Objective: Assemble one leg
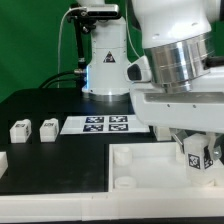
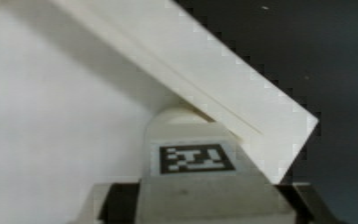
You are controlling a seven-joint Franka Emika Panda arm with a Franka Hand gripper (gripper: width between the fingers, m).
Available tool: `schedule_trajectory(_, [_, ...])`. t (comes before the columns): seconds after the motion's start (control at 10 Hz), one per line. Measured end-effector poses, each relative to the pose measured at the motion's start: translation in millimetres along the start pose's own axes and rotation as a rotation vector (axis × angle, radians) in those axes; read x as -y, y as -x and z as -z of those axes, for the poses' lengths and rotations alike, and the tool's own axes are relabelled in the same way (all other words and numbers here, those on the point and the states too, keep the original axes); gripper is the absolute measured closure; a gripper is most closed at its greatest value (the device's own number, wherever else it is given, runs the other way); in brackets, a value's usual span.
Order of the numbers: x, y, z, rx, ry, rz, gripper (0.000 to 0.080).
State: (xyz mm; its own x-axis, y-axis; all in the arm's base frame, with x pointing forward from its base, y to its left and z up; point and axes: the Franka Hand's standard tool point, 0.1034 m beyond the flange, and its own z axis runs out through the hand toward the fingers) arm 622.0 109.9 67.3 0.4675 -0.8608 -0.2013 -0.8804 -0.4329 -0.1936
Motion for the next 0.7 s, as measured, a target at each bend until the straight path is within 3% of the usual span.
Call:
schedule_trajectory(0.1, [-0.4, 0.6, -0.1, 0.032, -0.018, -0.117, 0.0505])
schedule_trajectory(0.3, [1.3, 7.1, -2.3, 0.047, -0.019, -0.315, 0.0505])
schedule_trajectory(0.6, [1.1, 7.2, -2.7, 0.049, -0.02, -0.353, 0.0505])
schedule_trajectory(0.7, [0.8, 7.3, -2.9, 0.048, -0.019, -0.294, 0.0302])
